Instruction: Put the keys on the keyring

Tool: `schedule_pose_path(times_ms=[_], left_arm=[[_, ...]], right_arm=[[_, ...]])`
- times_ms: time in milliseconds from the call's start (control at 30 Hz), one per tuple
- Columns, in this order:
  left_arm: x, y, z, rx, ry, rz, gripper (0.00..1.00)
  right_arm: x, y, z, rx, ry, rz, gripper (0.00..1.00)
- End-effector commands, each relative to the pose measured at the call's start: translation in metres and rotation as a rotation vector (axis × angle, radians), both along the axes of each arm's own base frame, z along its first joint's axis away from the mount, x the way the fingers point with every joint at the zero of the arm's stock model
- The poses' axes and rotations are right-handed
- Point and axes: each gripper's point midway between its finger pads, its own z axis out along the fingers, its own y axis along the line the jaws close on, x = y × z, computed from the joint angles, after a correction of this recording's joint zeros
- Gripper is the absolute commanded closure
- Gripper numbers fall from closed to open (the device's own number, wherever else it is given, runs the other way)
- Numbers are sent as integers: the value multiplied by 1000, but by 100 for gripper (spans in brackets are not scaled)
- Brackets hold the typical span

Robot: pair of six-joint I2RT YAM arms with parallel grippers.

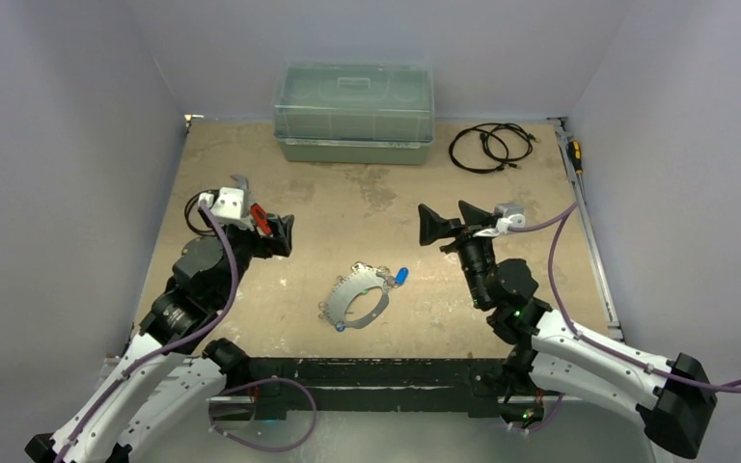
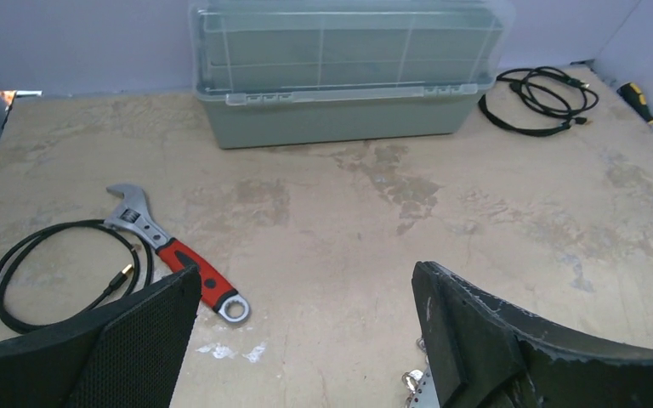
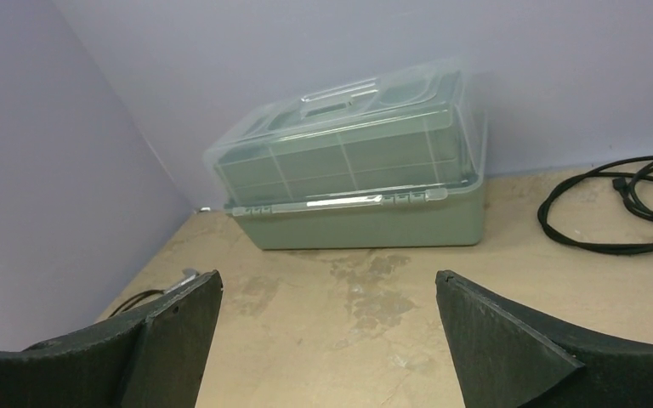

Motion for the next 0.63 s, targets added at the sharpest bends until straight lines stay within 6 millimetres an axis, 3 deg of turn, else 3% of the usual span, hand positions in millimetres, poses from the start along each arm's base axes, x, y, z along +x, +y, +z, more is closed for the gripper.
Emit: schedule_pose_path(times_ms=[0, 267, 467, 600], left_arm=[[6, 6, 3, 34, 6, 40, 7], [13, 2, -11, 61, 40, 43, 8], [15, -6, -12, 63, 53, 8, 9], [14, -6, -11, 49, 41, 6, 9]], right_arm=[[-1, 8, 9, 9, -28, 34, 1], [1, 10, 4, -5, -21, 33, 1], [-12, 19, 16, 40, -68, 133, 1], [-8, 7, 12, 31, -87, 63, 1]])
